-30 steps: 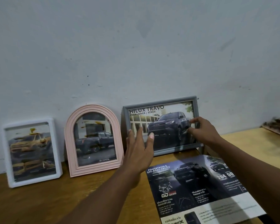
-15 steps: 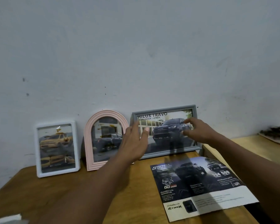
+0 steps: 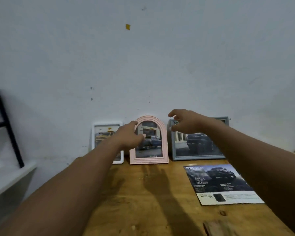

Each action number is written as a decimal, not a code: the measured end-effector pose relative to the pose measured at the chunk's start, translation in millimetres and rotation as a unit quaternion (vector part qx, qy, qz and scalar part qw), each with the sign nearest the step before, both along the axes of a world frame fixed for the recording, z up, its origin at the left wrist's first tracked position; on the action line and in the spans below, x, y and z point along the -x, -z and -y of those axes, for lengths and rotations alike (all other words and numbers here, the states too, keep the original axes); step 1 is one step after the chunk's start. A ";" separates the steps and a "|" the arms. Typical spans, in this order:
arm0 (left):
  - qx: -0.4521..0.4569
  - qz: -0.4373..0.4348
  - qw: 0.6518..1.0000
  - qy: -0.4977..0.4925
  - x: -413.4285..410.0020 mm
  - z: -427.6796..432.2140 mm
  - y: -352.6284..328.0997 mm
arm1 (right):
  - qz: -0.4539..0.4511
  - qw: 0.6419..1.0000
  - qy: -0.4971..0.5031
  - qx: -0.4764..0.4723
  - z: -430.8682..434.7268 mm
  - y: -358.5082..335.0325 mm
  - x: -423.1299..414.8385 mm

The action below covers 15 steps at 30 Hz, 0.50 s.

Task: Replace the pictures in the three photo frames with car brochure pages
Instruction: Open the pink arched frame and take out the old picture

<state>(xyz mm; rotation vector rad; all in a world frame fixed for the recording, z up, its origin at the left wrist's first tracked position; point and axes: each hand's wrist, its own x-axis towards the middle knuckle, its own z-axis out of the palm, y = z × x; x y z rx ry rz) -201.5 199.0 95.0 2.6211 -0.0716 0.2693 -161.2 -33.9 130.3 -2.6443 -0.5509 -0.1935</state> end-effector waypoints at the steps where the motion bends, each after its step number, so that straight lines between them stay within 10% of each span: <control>1: -0.007 -0.001 1.000 -0.004 3.2 -5.7 0.9 | -0.001 1.000 -0.005 0.011 -10.2 -0.3 2.1; 15: 0.009 -0.014 1.000 -0.003 -55.7 -36.4 39.5 | -0.015 1.000 0.008 0.002 -62.7 44.1 -55.6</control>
